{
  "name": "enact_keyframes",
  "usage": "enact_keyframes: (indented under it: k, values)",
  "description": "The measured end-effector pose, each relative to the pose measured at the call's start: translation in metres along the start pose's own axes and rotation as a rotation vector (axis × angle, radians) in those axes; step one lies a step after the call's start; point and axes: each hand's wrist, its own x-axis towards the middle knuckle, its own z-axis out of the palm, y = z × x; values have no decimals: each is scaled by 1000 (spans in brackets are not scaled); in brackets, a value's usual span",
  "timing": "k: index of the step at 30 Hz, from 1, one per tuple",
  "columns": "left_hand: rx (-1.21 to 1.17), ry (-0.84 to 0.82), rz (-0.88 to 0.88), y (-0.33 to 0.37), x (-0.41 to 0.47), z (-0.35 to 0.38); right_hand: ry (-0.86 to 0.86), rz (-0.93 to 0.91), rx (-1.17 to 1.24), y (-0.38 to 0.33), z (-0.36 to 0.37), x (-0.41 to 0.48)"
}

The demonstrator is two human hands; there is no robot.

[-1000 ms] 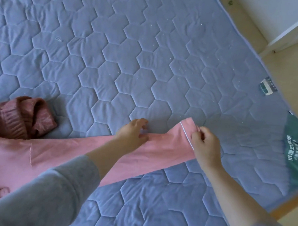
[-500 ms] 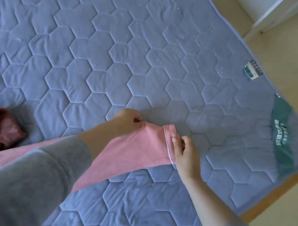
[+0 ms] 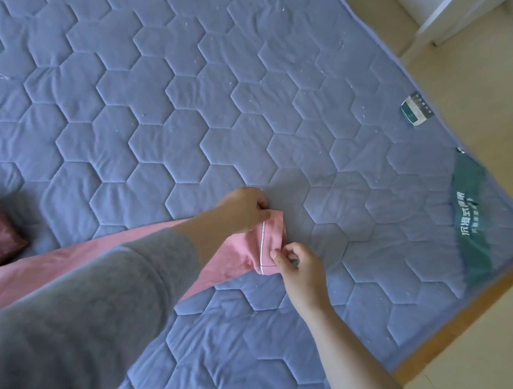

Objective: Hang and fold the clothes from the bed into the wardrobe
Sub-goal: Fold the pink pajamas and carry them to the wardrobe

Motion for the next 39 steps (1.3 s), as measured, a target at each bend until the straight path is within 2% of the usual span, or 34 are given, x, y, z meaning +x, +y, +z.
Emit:
enact_keyframes:
  k: [3, 6, 10, 14, 17, 20, 24, 31, 34, 39]
  values:
    - [-20, -80, -12, 10, 3, 1, -56, 21, 87, 6, -10, -5]
    - [-89, -19, -9, 17, 3, 1, 65, -10, 113, 12, -19, -4]
    - [-92, 52, 20, 19, -4, 8, 110, 14, -30, 8, -11, 1]
    - [-21, 157, 91, 20, -10, 14, 38, 130, -159, -3, -1, 8]
    - [-48, 222, 111, 20, -19, 12, 26, 143, -219, -11, -7, 10]
    - [-129, 252, 93, 21, -35, 0, 41, 84, -181, -22, -17, 3]
    - [-211, 275, 96, 20, -66, -26, -13, 48, 70, -47, -29, -24]
    - [-363, 481, 179, 2, -157, -64, 43, -279, 212, -107, -6, -101]
    - [-381, 553, 186, -23, -205, -75, 17, -340, 233, -130, 19, -136]
    - [-408, 650, 133, -86, -288, -99, -129, -451, 156, -164, 68, -196]
